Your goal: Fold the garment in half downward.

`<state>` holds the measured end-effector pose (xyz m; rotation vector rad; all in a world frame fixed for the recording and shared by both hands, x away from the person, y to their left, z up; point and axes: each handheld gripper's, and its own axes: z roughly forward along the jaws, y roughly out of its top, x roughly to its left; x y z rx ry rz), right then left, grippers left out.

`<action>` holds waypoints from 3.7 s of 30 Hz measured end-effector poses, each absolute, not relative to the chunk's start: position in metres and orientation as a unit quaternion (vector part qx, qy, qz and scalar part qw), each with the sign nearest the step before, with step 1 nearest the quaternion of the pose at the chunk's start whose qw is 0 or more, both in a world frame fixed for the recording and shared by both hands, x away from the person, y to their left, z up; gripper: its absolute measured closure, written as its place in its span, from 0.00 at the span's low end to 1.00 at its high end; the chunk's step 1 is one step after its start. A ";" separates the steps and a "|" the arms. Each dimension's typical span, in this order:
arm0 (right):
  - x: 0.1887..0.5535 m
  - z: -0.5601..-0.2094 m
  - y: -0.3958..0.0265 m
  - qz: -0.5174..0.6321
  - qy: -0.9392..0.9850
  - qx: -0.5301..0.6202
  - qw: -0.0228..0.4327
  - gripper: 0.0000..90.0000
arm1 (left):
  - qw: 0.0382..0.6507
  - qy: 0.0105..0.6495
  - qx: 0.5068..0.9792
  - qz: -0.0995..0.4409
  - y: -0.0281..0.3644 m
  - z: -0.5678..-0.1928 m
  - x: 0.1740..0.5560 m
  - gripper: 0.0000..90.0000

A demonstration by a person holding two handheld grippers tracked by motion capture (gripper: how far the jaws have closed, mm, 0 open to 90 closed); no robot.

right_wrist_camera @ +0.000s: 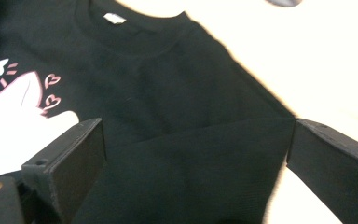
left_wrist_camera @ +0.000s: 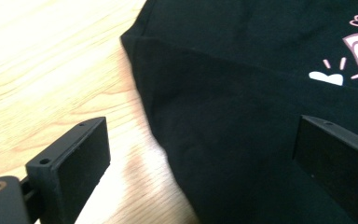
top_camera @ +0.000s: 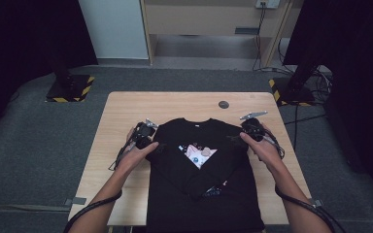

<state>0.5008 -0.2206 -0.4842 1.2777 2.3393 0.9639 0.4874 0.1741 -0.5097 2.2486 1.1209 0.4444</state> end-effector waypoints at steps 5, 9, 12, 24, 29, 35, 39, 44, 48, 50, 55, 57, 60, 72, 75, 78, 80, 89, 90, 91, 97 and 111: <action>0.493 -0.506 -0.200 0.329 0.831 0.427 0.138 0.05 | 0.302 0.413 0.843 0.166 0.158 -0.517 0.482 0.04; 0.488 -0.522 -0.188 0.314 0.840 0.424 0.129 0.05 | 0.293 0.411 0.848 0.162 0.150 -0.530 0.481 0.04; 0.485 -0.532 -0.185 0.303 0.846 0.416 0.139 0.04 | 0.301 0.417 0.842 0.163 0.150 -0.532 0.480 0.01; 0.456 -0.537 -0.182 0.321 0.837 0.414 0.159 0.04 | 0.309 0.419 0.839 0.163 0.154 -0.533 0.460 0.02; 0.446 -0.537 -0.181 0.322 0.840 0.409 0.156 0.04 | 0.306 0.418 0.840 0.161 0.154 -0.533 0.449 0.02; 0.437 -0.537 -0.179 0.320 0.842 0.404 0.155 0.04 | 0.305 0.421 0.839 0.162 0.156 -0.533 0.436 0.02; 0.431 -0.537 -0.177 0.321 0.845 0.400 0.154 0.04 | 0.302 0.421 0.840 0.159 0.157 -0.533 0.428 0.02; 0.422 -0.537 -0.175 0.323 0.846 0.396 0.152 0.03 | 0.304 0.417 0.841 0.159 0.160 -0.533 0.418 0.01; 0.417 -0.538 -0.175 0.325 0.847 0.392 0.151 0.03 | 0.307 0.416 0.841 0.159 0.161 -0.534 0.412 0.01; 0.416 -0.537 -0.175 0.325 0.848 0.391 0.150 0.03 | 0.309 0.413 0.842 0.156 0.161 -0.534 0.411 0.00; 0.421 -0.528 -0.174 0.324 0.855 0.383 0.135 0.06 | 0.309 0.401 0.847 0.162 0.158 -0.523 0.418 0.02; 0.425 -0.520 -0.174 0.327 0.854 0.379 0.143 0.05 | 0.311 0.397 0.848 0.163 0.157 -0.516 0.423 0.01; 0.433 -0.509 -0.176 0.331 0.850 0.382 0.146 0.05 | 0.311 0.398 0.848 0.163 0.155 -0.510 0.432 0.02; 0.459 -0.495 -0.184 0.328 0.849 0.386 0.152 0.07 | 0.304 0.406 0.848 0.154 0.154 -0.502 0.455 0.03; 0.463 -0.494 -0.184 0.326 0.850 0.385 0.153 0.07 | 0.303 0.405 0.850 0.150 0.154 -0.501 0.458 0.03; 0.467 -0.493 -0.183 0.328 0.848 0.388 0.151 0.07 | 0.297 0.403 0.853 0.148 0.151 -0.501 0.461 0.03; 0.470 -0.492 -0.182 0.328 0.849 0.386 0.151 0.07 | 0.297 0.400 0.855 0.145 0.149 -0.500 0.464 0.03; 0.476 -0.492 -0.181 0.322 0.850 0.389 0.150 0.06 | 0.297 0.399 0.855 0.144 0.148 -0.500 0.474 0.03; 0.478 -0.491 -0.181 0.321 0.850 0.390 0.150 0.06 | 0.298 0.400 0.854 0.145 0.147 -0.500 0.475 0.03; 0.480 -0.491 -0.181 0.321 0.849 0.392 0.150 0.06 | 0.299 0.398 0.855 0.145 0.147 -0.501 0.476 0.03; 0.487 -0.494 -0.181 0.317 0.849 0.397 0.147 0.06 | 0.298 0.396 0.856 0.146 0.146 -0.502 0.482 0.03; 0.505 -0.499 -0.174 0.305 0.852 0.401 0.141 0.07 | 0.288 0.389 0.864 0.139 0.142 -0.510 0.493 0.03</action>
